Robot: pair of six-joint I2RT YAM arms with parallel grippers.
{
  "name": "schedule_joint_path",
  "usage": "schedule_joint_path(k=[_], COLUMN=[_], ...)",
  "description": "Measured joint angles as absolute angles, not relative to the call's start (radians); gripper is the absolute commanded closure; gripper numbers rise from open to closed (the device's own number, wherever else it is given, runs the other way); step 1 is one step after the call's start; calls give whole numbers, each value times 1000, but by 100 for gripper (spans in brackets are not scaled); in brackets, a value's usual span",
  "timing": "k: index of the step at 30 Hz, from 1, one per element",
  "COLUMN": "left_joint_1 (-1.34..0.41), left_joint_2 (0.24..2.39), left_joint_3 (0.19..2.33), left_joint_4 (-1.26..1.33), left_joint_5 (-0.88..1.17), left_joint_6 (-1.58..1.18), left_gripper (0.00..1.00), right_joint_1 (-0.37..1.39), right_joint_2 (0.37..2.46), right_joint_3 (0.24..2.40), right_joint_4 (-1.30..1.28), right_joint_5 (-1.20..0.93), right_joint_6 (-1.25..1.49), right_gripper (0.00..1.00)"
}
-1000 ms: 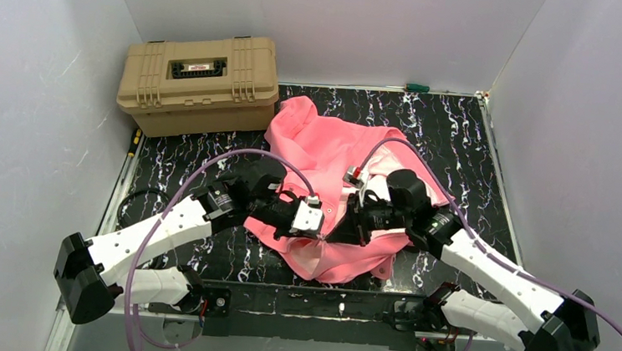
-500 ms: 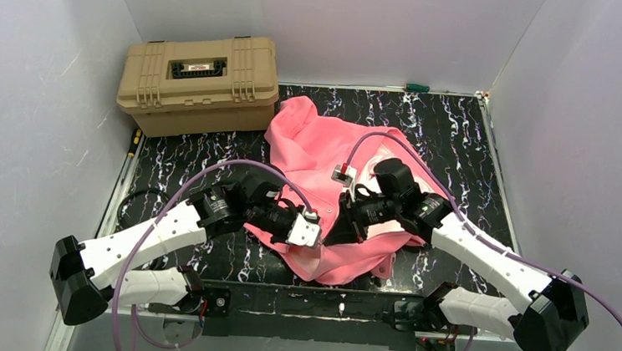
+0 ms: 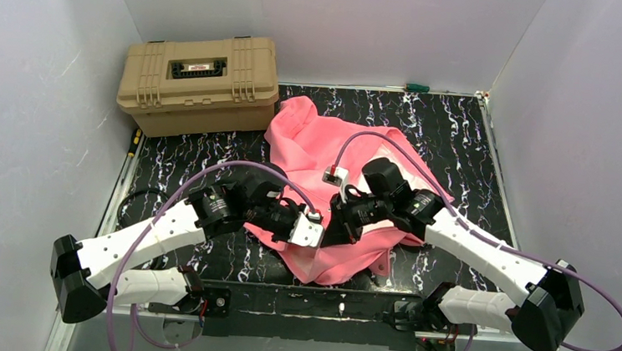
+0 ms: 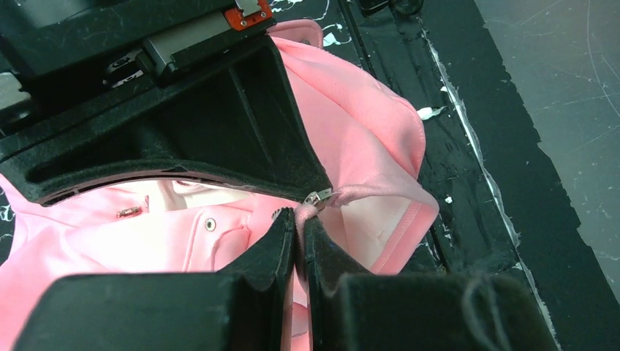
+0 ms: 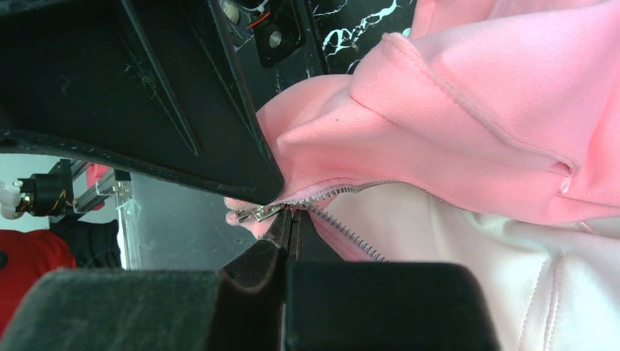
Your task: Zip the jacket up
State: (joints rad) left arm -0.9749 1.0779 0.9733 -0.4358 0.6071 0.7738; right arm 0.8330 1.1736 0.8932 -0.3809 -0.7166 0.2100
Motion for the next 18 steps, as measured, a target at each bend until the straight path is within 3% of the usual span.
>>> schedule_joint_path(k=[18], left_joint_1=[-994], left_joint_2=[1089], left_joint_3=[1008], left_joint_4=[-484], left_joint_5=[557], left_joint_6=[820], left_gripper=[100], right_joint_1=[840], right_joint_2=[1249], right_joint_3=[1003], right_joint_4=[-507], right_joint_5=[-649], right_joint_6=[197], right_gripper=[99])
